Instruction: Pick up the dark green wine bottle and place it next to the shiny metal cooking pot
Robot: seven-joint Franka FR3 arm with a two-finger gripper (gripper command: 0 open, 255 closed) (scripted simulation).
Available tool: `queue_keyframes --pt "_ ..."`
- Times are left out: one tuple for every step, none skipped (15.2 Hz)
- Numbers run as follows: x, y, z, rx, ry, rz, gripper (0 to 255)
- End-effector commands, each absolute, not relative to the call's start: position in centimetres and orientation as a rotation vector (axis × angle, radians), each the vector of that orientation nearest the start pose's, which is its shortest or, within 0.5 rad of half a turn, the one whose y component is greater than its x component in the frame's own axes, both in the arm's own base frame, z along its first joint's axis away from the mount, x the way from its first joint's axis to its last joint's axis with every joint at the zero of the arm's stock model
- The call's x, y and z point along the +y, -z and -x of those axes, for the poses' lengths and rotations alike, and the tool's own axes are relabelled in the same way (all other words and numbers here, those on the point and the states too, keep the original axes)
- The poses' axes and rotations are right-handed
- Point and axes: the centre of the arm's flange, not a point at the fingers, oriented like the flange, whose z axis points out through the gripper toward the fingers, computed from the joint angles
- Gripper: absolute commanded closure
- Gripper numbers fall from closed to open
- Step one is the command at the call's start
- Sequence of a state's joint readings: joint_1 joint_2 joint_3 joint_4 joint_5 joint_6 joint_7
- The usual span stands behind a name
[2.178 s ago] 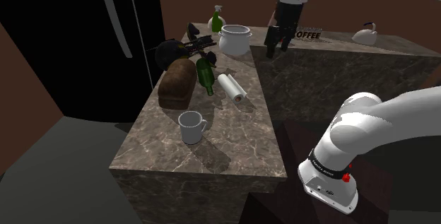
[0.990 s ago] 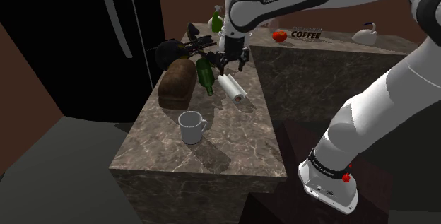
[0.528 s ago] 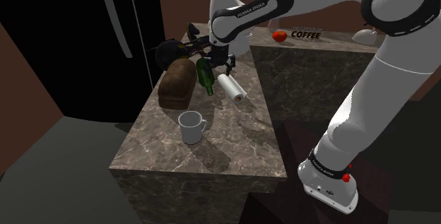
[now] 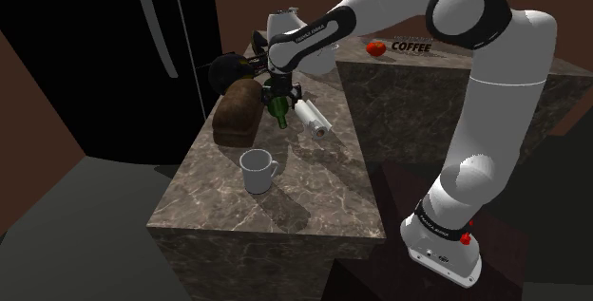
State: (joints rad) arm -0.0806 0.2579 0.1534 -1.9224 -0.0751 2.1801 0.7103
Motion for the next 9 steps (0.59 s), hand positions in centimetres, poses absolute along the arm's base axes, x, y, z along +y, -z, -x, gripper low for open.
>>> queue_keyframes --pt "3.8 -34.8 -61.0 0.941 0.020 3.018 0" --pt "3.7 -34.3 -61.0 0.941 0.020 3.018 0" --pt "3.7 -33.8 -61.0 0.941 0.020 3.018 0" --pt "3.7 -33.3 -61.0 0.941 0.020 3.018 0" --pt "3.7 -32.7 -61.0 0.941 0.020 3.018 0" --pt "3.7 -32.4 -61.0 0.941 0.020 3.018 0" --pt "3.7 -32.4 -61.0 0.941 0.020 3.018 0" --pt "3.7 -32.4 -61.0 0.941 0.020 3.018 0" --pt "3.7 -32.4 -61.0 0.941 0.020 3.018 0"
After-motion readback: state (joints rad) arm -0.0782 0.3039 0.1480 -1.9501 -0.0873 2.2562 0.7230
